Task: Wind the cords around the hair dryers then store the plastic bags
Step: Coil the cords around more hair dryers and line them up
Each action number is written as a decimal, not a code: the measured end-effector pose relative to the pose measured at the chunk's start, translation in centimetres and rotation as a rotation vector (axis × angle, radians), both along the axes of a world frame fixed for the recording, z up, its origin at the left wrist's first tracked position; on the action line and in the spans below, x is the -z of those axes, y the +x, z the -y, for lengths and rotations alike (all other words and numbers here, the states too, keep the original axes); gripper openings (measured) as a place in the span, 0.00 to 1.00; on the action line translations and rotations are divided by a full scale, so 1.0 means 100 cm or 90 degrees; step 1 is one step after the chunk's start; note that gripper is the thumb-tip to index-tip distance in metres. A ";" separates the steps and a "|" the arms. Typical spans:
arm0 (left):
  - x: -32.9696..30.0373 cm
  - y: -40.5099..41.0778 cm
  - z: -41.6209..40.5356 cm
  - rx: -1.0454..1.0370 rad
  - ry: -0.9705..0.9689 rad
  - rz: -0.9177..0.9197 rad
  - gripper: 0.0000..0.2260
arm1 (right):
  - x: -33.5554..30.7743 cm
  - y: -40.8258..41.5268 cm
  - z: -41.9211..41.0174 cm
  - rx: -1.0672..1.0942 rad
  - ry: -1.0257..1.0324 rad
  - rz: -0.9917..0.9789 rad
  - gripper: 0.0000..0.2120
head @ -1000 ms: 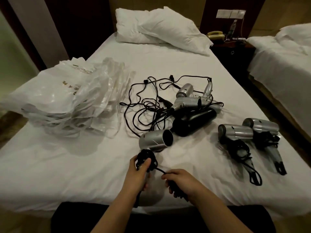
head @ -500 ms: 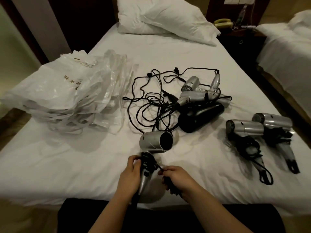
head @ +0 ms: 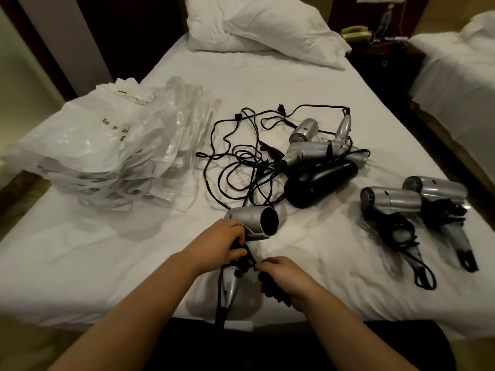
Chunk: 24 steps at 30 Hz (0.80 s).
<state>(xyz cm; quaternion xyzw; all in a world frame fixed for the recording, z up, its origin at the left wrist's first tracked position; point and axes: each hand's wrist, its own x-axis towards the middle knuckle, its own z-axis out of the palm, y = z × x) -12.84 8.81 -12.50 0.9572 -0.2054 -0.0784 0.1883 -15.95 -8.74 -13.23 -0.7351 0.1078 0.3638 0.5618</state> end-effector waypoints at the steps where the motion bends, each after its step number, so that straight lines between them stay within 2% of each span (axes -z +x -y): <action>1: 0.000 0.005 0.002 0.012 0.018 -0.021 0.06 | -0.001 -0.001 0.002 0.017 0.026 0.001 0.06; 4: 0.001 0.013 0.010 0.021 0.039 -0.050 0.08 | -0.002 -0.004 0.013 0.112 0.180 -0.024 0.12; 7: 0.002 0.015 0.012 0.006 0.001 -0.061 0.09 | -0.005 -0.007 0.028 0.137 0.319 -0.004 0.15; 9: 0.001 0.014 0.011 0.000 -0.020 -0.059 0.10 | -0.006 -0.010 0.036 0.117 0.360 0.000 0.24; 10: 0.001 0.013 0.011 0.000 -0.028 -0.055 0.09 | -0.005 -0.012 0.037 0.105 0.354 0.010 0.25; 13: 0.001 0.009 0.012 -0.014 -0.051 -0.049 0.09 | 0.002 -0.016 0.035 0.135 0.326 0.055 0.19; 16: 0.003 0.004 0.014 -0.054 -0.066 -0.059 0.08 | 0.004 -0.015 0.032 0.214 0.382 0.051 0.15; 19: 0.003 0.002 0.017 -0.101 -0.104 -0.056 0.08 | 0.004 -0.011 0.036 0.254 0.449 0.040 0.18; 20: 0.002 0.001 0.018 -0.118 -0.119 -0.057 0.08 | 0.004 -0.009 0.038 0.253 0.447 0.045 0.18; 24: -0.001 0.002 0.020 -0.172 -0.182 -0.079 0.11 | 0.008 -0.002 0.035 0.289 0.353 0.093 0.10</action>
